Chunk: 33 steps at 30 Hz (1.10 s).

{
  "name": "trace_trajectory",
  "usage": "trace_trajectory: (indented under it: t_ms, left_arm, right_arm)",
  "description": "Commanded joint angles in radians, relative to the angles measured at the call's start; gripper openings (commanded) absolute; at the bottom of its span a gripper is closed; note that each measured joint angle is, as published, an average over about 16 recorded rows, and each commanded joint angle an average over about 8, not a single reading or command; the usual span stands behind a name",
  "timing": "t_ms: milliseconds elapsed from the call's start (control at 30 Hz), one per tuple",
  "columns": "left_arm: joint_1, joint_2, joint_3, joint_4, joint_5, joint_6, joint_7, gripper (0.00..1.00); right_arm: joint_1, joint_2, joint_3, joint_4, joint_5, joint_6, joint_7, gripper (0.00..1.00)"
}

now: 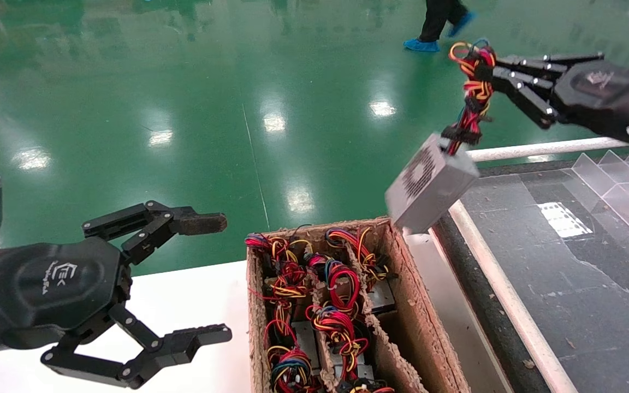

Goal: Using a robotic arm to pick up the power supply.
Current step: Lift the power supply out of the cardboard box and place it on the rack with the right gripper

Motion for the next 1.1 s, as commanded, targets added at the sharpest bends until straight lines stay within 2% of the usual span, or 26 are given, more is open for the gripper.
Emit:
trace_trajectory:
  t_ms: [33,333,533,767,1100]
  left_arm:
    - [0.000,0.000,0.000,0.000,0.000,0.000,0.000,1.00]
    - [0.000,0.000,0.000,0.000,0.000,0.000,0.000,1.00]
    - [0.000,0.000,0.000,0.000,0.000,0.000,0.000,1.00]
    - [0.000,0.000,0.000,0.000,0.000,0.000,0.000,1.00]
    - [0.000,0.000,0.000,0.000,0.000,0.000,0.000,1.00]
  right_arm:
    - [0.041,-0.015,-0.013,-0.040,-0.029,0.009,-0.006,0.00]
    - [0.204,-0.082,-0.054,-0.286,-0.136,0.067,-0.145,0.00]
    - [0.276,-0.091,-0.065,-0.430,-0.164,0.053,-0.238,0.00]
    - [0.319,-0.067,-0.068,-0.542,-0.171,0.006,-0.321,0.00]
    - [0.328,-0.061,-0.079,-0.642,-0.189,-0.014,-0.399,0.00]
